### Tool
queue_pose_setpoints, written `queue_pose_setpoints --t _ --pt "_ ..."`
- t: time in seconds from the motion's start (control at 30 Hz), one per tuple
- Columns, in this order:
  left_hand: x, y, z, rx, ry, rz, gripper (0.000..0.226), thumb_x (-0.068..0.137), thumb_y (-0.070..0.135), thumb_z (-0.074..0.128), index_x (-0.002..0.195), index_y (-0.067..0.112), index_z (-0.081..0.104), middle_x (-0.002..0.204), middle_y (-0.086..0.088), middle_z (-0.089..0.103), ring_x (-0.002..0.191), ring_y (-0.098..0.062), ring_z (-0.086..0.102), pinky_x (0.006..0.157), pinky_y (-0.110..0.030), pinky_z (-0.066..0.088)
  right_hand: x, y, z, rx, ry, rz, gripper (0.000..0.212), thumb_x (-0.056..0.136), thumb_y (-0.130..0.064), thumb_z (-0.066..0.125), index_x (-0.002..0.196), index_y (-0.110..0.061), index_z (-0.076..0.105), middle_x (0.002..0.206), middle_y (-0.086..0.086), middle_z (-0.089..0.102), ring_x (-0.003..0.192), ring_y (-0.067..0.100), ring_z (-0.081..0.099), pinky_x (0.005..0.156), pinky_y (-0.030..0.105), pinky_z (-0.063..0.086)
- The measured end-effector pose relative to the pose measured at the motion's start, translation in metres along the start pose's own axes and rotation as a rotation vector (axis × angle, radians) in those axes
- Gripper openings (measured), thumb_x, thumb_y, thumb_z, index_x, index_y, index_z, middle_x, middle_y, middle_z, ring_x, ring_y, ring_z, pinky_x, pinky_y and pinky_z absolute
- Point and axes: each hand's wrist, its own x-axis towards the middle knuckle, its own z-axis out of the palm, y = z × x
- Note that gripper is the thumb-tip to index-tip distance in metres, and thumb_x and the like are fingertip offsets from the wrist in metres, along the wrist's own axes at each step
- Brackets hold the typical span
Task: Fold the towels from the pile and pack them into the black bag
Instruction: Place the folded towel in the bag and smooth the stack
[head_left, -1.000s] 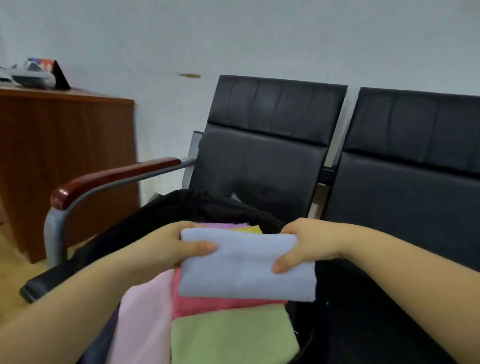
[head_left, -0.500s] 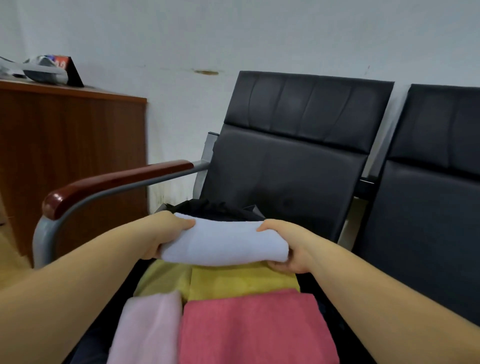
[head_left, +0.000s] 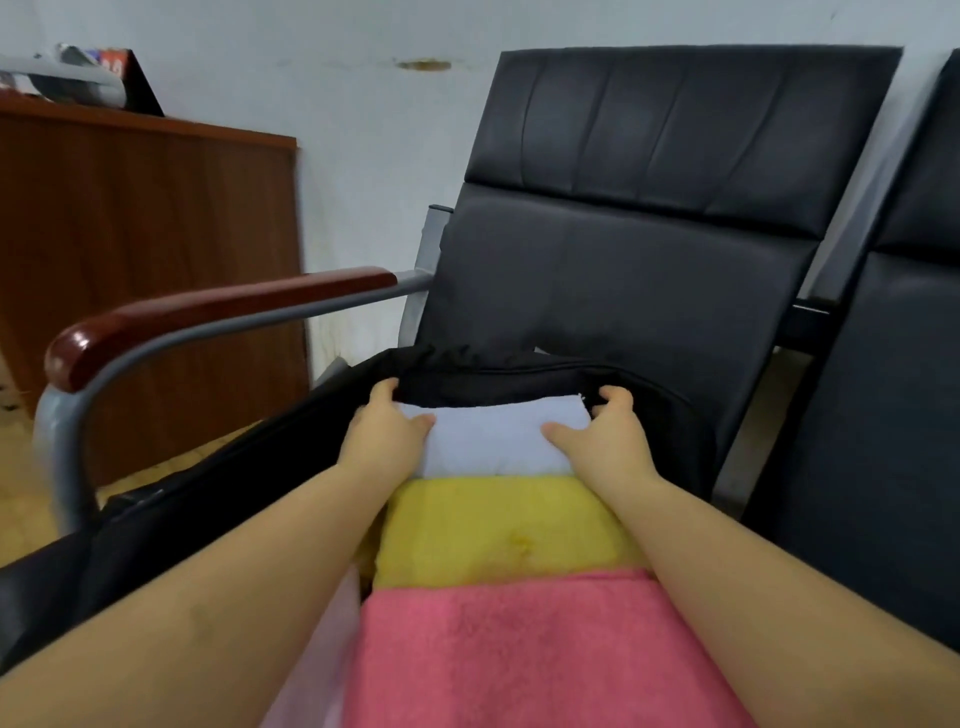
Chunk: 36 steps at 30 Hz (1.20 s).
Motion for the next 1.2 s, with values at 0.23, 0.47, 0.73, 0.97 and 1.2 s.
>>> queue_pose_setpoints --t 0.23,0.47,0.73,0.97,1.2 --pt "-0.01 0.011 -0.01 0.744 -0.085 0.18 0.048 0.101 0.037 0.038 0.143 0.014 0.036 0.141 -0.014 0.04 0.127 -0.034 0.04 0.101 -0.041 0.04 -0.034 -0.023 -0.012 -0.973 -0.035 -0.257 0.033 0.096 -0.023 0.051 0.123 -0.006 0.04 0.125 0.01 0.052 0.11 0.027 0.058 0.07 0.03 0.036" --pt "-0.034 0.01 -0.008 0.9 -0.429 0.265 0.071 0.1 0.054 0.019 0.152 0.007 0.011 0.16 -0.014 0.002 0.147 -0.029 0.004 0.119 -0.04 0.011 -0.051 -0.021 -0.001 -1.004 -0.439 -0.323 0.067 0.1 -0.052 0.025 0.149 -0.007 0.023 0.158 0.013 0.017 0.144 0.028 0.017 0.115 0.038 0.016" --pt "-0.061 0.011 -0.02 0.842 -0.35 0.368 0.059 0.103 0.044 0.021 0.153 0.015 0.013 0.161 -0.007 0.005 0.148 -0.021 0.006 0.119 -0.036 0.008 -0.069 -0.02 -0.031 -0.832 -0.579 -0.259 0.071 0.098 -0.056 0.033 0.153 -0.016 0.014 0.161 0.007 0.008 0.148 0.024 0.008 0.118 0.036 0.013" --pt "-0.179 0.094 0.004 0.685 -0.429 0.78 0.046 0.103 0.037 0.033 0.146 0.02 0.036 0.156 0.0 0.028 0.143 -0.012 0.024 0.11 -0.02 0.012 -0.159 0.017 -0.156 -0.707 -0.387 -0.315 0.058 0.095 -0.045 0.05 0.145 -0.018 0.039 0.154 0.003 0.032 0.144 0.018 0.023 0.115 0.031 0.019" --pt "-0.332 0.136 0.108 0.714 -0.712 1.013 0.047 0.101 0.041 0.038 0.144 0.02 0.04 0.151 0.001 0.036 0.139 -0.015 0.031 0.113 -0.027 0.024 -0.274 0.137 -0.284 -0.782 -0.267 -0.038 0.063 0.095 -0.045 0.05 0.15 -0.023 0.027 0.16 -0.001 0.016 0.148 0.013 0.006 0.12 0.034 0.006"
